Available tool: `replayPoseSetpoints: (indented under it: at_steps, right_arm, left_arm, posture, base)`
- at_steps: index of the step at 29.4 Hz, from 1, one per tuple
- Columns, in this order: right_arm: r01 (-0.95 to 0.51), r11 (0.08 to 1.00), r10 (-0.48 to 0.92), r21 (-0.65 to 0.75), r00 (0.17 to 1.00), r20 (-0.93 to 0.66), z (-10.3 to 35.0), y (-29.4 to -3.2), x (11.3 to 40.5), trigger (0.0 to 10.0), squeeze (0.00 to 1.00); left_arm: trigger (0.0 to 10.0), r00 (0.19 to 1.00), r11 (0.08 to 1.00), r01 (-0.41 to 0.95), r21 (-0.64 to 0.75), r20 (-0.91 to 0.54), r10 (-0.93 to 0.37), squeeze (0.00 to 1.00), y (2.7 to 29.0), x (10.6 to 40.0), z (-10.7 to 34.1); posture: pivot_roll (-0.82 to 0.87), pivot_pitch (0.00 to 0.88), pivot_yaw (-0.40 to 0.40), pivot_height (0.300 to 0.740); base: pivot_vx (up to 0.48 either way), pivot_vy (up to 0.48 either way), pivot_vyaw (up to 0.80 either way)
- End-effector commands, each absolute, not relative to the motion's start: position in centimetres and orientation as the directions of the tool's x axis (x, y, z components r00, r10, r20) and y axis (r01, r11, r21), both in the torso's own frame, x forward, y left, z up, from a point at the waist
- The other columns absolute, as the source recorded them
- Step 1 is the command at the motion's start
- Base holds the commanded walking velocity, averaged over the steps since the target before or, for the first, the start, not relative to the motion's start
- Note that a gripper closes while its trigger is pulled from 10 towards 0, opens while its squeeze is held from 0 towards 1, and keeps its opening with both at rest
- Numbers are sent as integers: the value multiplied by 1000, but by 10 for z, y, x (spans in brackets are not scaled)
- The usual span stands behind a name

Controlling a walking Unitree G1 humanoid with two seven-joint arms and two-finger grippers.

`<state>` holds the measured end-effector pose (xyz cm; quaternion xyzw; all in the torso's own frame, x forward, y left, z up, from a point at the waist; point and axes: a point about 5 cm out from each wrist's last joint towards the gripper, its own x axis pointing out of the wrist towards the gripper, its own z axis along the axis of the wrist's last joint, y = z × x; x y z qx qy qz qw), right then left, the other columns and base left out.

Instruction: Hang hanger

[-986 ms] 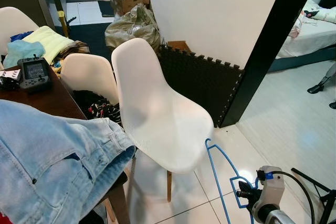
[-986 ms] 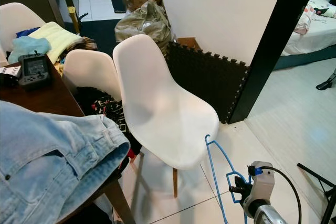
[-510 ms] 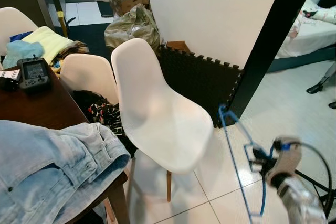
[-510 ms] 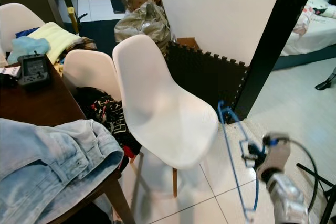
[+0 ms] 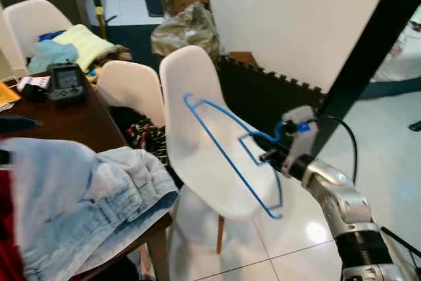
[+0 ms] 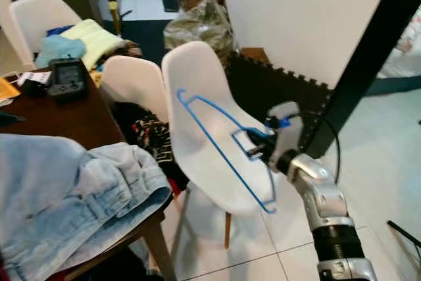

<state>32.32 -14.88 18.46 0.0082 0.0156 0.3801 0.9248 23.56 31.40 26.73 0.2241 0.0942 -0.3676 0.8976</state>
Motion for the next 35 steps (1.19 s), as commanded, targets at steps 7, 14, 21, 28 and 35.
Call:
replayPoseSetpoints:
  at_steps: [7,14,21,28,35]
  right_arm:
    - [-795,584,808,163,589,-22,228,-133,317,10000,0]
    - [-792,551,828,264,558,-52,240,-129,316,10000,0]
    - [-738,579,812,347,558,-169,224,-113,309,10000,0]
    - [-638,656,747,404,624,-228,214,-105,311,10000,0]
    - [-653,674,733,347,528,-429,193,-84,286,10000,0]
  left_arm:
    - [10000,740,669,672,318,-342,-580,0,318,233,262]
    - [10000,781,696,625,355,-310,-543,0,322,235,267]
    - [10000,871,752,485,446,-173,-459,0,328,250,281]
    - [10000,906,786,391,479,-52,-420,0,326,263,291]
    - [10000,919,802,346,487,-4,-394,0,318,280,286]
  posture:
    - [175,47,-66,740]
    - [169,49,-64,740]
    - [167,50,-63,740]
    - [161,52,-61,740]
    - [143,59,-58,740]
  base:
    - [0,0,794]
    - [0,0,795]
    - [0,0,800]
    - [0,0,536]
    - [0,0,0]
